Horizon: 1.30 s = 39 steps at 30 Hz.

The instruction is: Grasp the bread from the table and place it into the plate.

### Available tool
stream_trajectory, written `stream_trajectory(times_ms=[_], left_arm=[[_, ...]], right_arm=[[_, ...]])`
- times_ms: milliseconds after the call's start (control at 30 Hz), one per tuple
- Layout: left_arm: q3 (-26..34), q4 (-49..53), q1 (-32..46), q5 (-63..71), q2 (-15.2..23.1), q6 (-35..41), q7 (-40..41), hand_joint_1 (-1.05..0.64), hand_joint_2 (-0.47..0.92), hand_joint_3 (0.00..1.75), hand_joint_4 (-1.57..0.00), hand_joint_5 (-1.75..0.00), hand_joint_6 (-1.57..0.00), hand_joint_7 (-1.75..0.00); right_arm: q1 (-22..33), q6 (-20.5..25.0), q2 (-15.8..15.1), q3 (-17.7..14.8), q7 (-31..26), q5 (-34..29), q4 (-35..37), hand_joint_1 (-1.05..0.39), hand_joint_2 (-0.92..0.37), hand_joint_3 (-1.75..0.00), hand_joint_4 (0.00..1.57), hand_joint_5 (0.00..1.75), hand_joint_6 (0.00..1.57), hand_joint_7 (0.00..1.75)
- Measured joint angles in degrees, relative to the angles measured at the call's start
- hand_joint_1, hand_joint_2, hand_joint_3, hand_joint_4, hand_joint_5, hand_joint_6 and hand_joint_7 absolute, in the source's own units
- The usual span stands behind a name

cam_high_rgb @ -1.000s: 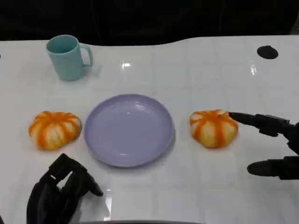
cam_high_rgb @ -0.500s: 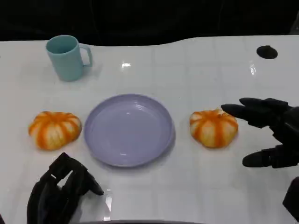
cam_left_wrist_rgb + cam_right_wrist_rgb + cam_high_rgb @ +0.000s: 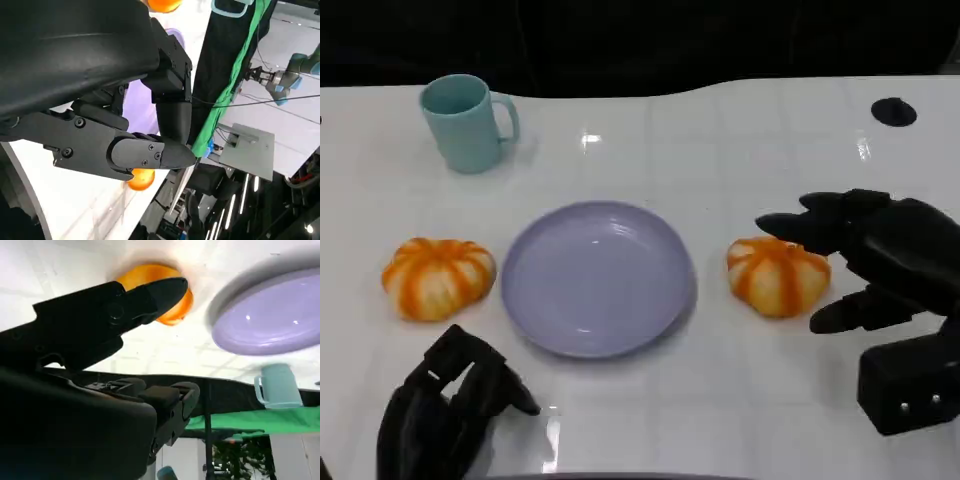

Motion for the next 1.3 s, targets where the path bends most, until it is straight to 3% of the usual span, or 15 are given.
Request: stream_trajectory(times_ms=[267,767,1300], left_arm=[[0.13,0.11,-0.07,-0.03,-0.02,-0.02,-0.03,-0.57,0.92,0.23,-0.63,-1.75,-0.52,-1.52],[0.22,0.62,-0.04,-0.04,-0.04,-0.98,-0.33,-0.58,0.92,0.25,-0.63,-1.75,-0.54,-1.46],[0.28,0.51,0.21,-0.08,-0.06,-0.95,-0.54,-0.59,0.92,0.22,-0.65,-1.75,-0.52,-1.54]], right_arm=[[-4.68,4.69,0.14,6.24,-1.95,-4.26,4.42,-0.5,-0.74,0.0,0.28,0.01,0.33,0.0],[-9.74,11.27,0.47,13.55,-1.22,-8.21,7.81,-0.4,-0.71,0.0,0.24,0.0,0.29,0.0],[-18.51,15.37,8.9,21.87,-4.08,-11.31,22.75,-0.43,-0.74,-0.01,0.24,0.0,0.28,0.0]])
